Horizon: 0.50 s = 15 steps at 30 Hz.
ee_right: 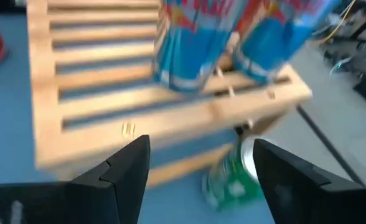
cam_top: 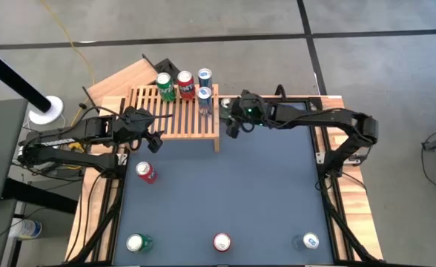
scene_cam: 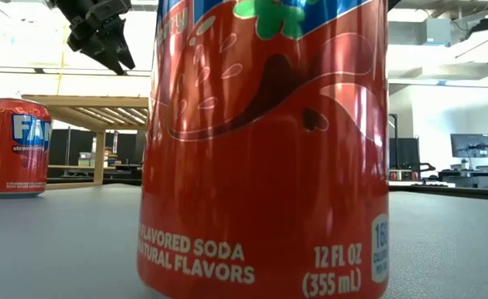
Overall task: Place canned beverage on shelf
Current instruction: Move the top green soda can to the center of the table
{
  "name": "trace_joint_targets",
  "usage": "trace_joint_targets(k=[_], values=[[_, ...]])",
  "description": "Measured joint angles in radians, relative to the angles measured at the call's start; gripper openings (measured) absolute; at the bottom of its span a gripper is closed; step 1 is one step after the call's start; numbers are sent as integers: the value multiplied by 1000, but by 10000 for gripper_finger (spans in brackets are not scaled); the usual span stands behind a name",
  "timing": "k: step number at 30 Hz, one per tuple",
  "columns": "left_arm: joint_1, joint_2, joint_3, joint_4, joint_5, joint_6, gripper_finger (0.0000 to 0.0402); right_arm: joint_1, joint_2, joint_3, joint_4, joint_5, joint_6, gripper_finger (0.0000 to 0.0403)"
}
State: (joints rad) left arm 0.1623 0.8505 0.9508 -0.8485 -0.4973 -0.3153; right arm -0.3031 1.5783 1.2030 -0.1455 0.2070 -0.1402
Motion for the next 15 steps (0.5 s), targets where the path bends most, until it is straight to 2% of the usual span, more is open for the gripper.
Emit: trace_joint_targets(k=[6,15], values=[[0,0,0,0,48,-1,288,20,-79,0,-237,-2,14,277],[0,0,0,2,49,-17,288,93,-197,-19,-553,-2,103,276]])
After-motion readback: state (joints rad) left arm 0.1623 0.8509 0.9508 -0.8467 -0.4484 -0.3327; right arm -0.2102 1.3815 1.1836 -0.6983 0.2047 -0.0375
